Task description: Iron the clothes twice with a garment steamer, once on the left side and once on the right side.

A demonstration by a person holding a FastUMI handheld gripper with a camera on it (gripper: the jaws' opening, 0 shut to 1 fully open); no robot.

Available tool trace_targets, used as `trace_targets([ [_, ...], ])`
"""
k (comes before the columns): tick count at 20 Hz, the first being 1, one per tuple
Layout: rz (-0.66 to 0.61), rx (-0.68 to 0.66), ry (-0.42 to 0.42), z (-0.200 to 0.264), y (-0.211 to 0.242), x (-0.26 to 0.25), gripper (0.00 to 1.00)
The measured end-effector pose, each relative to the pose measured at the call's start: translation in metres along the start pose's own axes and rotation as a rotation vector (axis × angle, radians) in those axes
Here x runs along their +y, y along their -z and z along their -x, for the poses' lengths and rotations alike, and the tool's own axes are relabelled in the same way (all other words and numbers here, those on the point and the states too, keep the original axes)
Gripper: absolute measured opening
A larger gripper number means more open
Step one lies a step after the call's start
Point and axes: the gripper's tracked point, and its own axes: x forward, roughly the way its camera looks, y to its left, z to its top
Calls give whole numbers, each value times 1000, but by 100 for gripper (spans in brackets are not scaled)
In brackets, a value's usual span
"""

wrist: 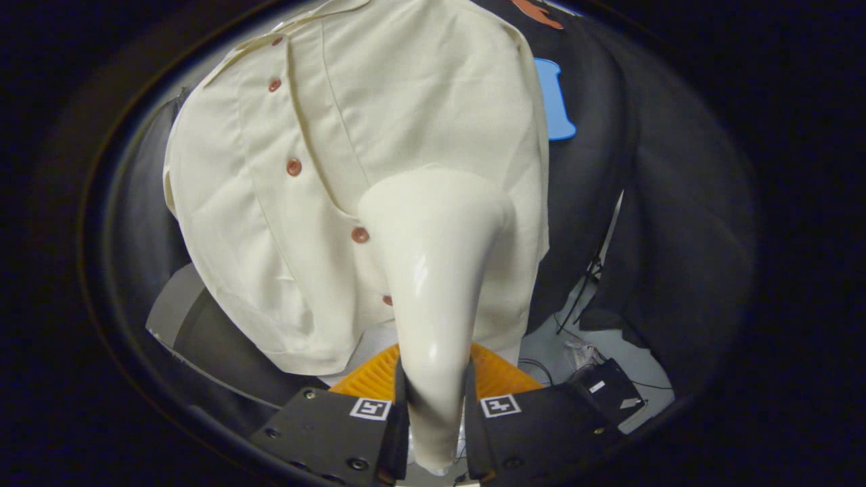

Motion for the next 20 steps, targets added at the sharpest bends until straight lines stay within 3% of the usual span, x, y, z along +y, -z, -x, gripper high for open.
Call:
trace_targets([
  [20, -106, 231, 65, -22, 168, -11, 34],
])
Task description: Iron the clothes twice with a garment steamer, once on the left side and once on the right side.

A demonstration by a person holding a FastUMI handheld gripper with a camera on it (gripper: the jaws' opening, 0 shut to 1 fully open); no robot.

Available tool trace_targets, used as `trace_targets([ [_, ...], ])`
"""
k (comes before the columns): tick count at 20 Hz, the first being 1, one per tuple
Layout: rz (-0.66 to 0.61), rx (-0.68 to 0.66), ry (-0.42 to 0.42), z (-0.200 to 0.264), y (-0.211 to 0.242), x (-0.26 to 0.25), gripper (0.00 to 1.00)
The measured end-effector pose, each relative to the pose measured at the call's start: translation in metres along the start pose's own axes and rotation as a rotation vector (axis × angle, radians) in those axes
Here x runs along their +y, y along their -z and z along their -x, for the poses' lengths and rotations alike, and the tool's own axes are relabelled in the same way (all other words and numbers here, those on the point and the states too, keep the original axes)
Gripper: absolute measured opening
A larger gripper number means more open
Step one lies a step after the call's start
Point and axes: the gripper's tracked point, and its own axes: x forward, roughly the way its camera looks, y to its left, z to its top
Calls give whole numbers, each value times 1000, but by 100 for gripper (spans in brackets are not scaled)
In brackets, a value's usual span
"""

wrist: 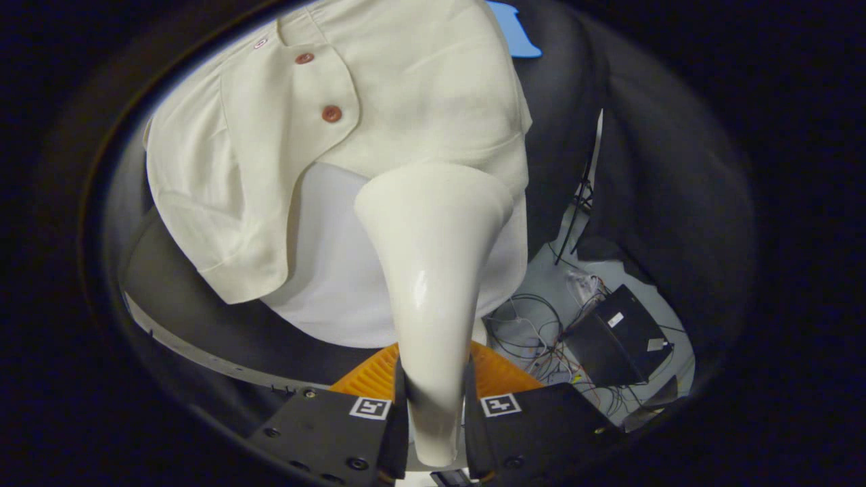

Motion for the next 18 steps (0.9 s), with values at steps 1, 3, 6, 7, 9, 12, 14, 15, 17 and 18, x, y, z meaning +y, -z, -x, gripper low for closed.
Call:
trace_targets([
  [1, -8, 8, 1, 3, 10, 2, 34],
  [3, -14, 18, 9, 13, 27, 9, 34],
  [6, -19, 3, 16, 33, 46, 24, 34],
  [7, -27, -6, 18, 42, 52, 30, 34],
  [9, -46, -25, 26, 59, 63, 40, 34],
  [12, -64, -40, 38, 83, 81, 55, 34],
  [14, -67, -36, 27, 99, 95, 72, 34],
  [15, -65, -42, 29, 105, 99, 81, 34],
  [17, -57, -57, 28, 119, 106, 97, 34],
  [18, -54, -64, 29, 126, 110, 106, 34],
])
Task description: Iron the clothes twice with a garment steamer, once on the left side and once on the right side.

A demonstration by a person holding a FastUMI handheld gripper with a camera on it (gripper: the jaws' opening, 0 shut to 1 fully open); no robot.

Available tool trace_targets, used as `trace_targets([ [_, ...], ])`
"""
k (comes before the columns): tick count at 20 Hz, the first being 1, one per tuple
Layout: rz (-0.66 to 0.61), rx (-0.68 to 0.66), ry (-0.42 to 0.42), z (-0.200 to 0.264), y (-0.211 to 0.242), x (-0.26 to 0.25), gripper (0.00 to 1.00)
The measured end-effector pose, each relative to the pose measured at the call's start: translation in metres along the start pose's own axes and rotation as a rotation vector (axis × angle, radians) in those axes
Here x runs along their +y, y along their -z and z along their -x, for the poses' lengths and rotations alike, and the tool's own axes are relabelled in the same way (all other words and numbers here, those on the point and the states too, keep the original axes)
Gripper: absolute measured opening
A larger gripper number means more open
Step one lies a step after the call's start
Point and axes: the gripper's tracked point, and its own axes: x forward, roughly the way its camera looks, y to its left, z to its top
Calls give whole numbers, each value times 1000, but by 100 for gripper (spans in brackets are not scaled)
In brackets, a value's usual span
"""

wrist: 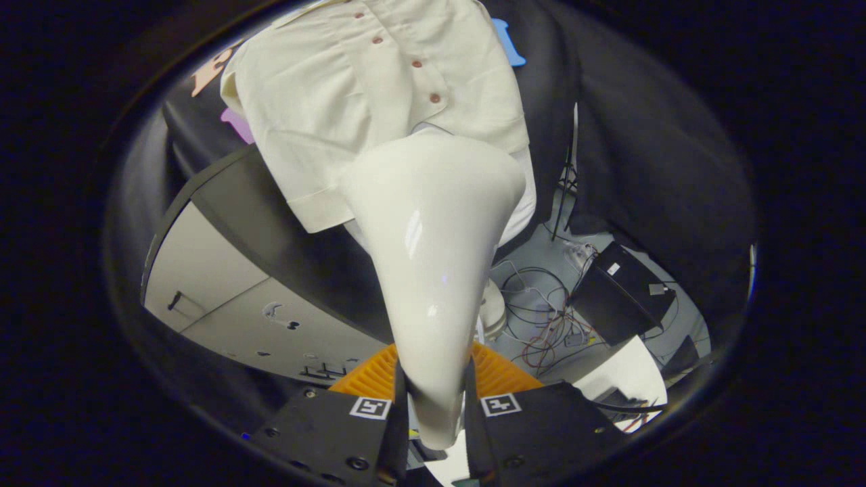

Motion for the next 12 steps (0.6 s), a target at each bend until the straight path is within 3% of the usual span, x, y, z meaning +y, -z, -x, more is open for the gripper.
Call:
trace_targets([
  [12, 77, -152, -45, 77, 1, 128, 34],
])
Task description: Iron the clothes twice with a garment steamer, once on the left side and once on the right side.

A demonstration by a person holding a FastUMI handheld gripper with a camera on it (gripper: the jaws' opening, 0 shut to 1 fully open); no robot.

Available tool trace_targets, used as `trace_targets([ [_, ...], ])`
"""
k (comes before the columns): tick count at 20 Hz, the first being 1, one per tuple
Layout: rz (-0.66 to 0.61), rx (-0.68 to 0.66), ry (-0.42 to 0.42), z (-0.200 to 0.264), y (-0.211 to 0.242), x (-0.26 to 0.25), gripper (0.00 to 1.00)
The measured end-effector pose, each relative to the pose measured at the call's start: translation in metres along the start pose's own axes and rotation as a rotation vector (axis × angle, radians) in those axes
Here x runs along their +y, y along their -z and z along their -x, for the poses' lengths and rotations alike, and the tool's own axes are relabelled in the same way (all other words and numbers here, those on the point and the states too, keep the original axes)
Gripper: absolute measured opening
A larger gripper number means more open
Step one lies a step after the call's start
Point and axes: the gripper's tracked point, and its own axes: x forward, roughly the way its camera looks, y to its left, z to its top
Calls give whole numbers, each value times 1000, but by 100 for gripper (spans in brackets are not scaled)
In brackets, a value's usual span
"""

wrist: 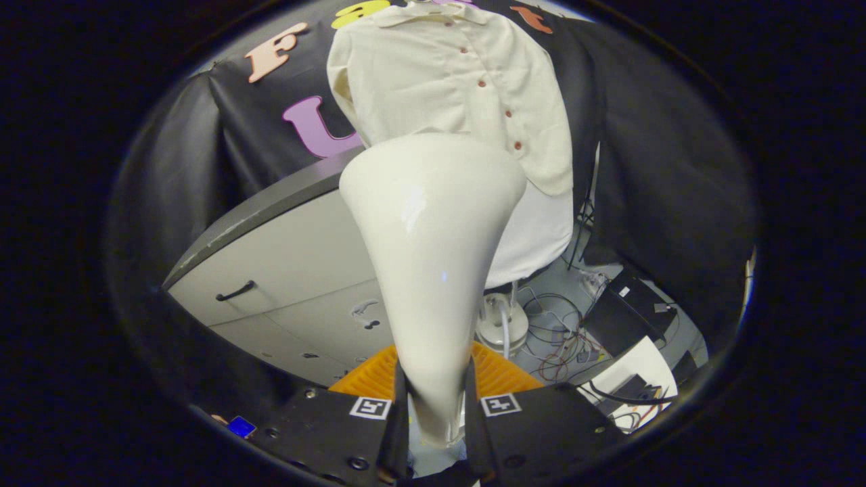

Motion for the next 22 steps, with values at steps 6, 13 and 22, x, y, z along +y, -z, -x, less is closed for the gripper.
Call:
trace_targets([
  [6, 39, -77, -28, 37, -25, 64, 34],
  [13, 141, -192, -50, 80, -62, 128, 34],
  [22, 149, -379, -87, 114, -100, 166, 33],
])
